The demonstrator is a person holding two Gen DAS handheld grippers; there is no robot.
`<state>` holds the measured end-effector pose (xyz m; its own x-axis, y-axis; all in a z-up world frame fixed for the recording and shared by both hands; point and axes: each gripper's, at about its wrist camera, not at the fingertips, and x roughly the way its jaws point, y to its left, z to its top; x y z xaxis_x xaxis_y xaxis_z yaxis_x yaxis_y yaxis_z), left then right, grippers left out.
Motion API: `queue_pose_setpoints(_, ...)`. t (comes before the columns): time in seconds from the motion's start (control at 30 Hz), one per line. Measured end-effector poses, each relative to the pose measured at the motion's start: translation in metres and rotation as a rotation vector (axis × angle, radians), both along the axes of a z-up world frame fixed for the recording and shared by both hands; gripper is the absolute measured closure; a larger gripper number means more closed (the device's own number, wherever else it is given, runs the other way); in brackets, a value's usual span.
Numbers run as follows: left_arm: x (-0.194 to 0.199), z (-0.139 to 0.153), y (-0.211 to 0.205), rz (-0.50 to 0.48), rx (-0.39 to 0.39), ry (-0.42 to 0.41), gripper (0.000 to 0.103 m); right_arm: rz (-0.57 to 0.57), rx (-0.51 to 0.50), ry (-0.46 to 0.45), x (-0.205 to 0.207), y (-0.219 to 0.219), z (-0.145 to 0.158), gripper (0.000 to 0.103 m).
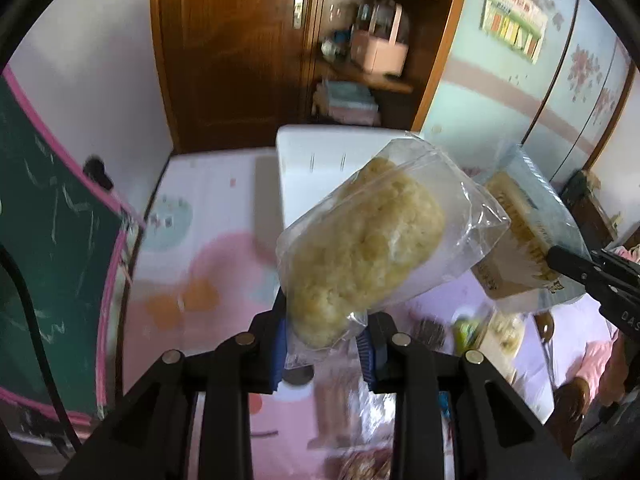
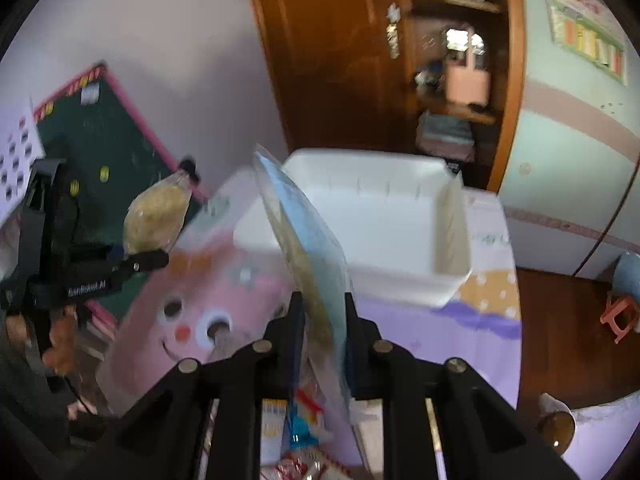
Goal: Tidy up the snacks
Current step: 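Carry both bags over the white bin and open both grippers to drop them, then withdraw both grippers from the bin back over the remaining snacks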
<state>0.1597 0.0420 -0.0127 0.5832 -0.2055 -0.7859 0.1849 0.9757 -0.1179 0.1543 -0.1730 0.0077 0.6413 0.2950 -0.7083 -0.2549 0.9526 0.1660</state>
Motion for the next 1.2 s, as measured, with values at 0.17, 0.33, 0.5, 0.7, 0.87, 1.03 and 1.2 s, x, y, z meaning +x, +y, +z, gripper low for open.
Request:
queue_pose_setpoints(0.17,0.020,0.039,-0.025,-0.003,0.042,-0.125,0.075,-0.068,0.024,-0.065,0.028,-0.006,0.031,0.093)
queue_pose_setpoints(0.33,0.063,0.041,-0.046,0.005,0.051,-0.119,0.075,-0.121,0.018,-0.103,0.064,-0.004,0.045,0.094)
queue_pose_setpoints(0.5,0.106,0.026,-0.059,0.018,0.081,-0.091,0.075,-0.194,0.009,-0.116,0.109,-0.006,0.040,0.095)
queue_pose_setpoints(0.7,0.148,-0.004,-0.071,0.013,0.089,0.006,0.060,-0.251,-0.013,-0.053,0.155,-0.005,0.013,0.094)
queue_pose_setpoints(0.87,0.154,-0.012,-0.068,0.053,0.084,-0.008,0.003,-0.277,-0.007,-0.024,0.165,-0.005,0.000,0.079)
queue_pose_setpoints(1.03,0.150,-0.014,-0.054,0.070,-0.006,0.030,0.003,-0.270,0.011,-0.060,0.147,-0.005,0.007,0.052)
queue_pose_setpoints(1.2,0.123,-0.007,-0.030,0.097,-0.101,-0.025,0.003,-0.251,-0.006,-0.047,0.121,-0.004,0.008,0.051)
